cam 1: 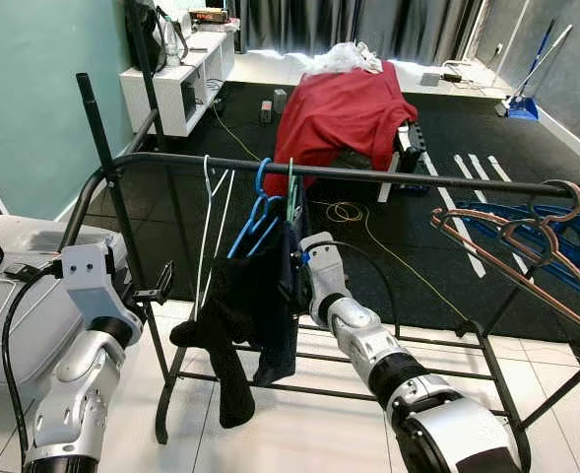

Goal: Hang hanger

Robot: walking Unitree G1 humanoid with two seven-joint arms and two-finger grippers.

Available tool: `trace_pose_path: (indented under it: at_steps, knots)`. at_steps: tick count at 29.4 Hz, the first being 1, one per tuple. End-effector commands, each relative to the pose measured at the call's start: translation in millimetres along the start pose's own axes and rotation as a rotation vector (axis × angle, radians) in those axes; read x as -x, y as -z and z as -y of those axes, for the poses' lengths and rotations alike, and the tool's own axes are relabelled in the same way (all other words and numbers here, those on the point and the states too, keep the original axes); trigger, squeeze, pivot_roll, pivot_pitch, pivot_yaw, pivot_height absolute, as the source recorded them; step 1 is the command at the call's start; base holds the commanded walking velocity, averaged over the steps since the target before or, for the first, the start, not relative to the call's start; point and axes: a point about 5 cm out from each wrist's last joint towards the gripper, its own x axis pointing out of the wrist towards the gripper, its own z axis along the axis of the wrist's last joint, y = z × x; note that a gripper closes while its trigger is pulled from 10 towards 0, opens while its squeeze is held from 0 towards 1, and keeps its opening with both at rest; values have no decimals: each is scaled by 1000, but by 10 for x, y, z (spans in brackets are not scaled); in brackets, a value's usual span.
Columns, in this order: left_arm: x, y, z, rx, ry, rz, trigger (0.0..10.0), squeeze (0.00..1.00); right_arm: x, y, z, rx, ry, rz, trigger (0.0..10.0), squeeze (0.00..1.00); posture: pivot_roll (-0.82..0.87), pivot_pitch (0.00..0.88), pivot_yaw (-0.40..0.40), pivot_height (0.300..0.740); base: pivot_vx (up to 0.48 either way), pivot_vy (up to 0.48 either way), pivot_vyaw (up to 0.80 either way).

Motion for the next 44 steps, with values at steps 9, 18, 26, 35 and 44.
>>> trace_pose_path:
  at_steps: [9,18,26,35,44]
  knots:
    - [-17,10,20,18,6,4,10000,0,6,1,165,60,120,-32,10000,0,69,1,-70,740,0,0,0]
    - [-22,9,17,18,6,4,10000,0,1,-14,138,33,101,-15,0,0,67,0,-70,740,0,0,0]
    - [-29,10,23,20,7,5,10000,0,0,-23,137,23,102,-7,0,0,67,0,-71,740,0,0,0]
    - [-42,15,42,26,7,9,10000,0,3,-88,211,5,134,31,0,0,64,0,-76,740,0,0,0]
    - [-34,12,43,29,8,9,10000,0,50,-438,342,-83,141,249,0,0,53,0,-73,740,0,0,0]
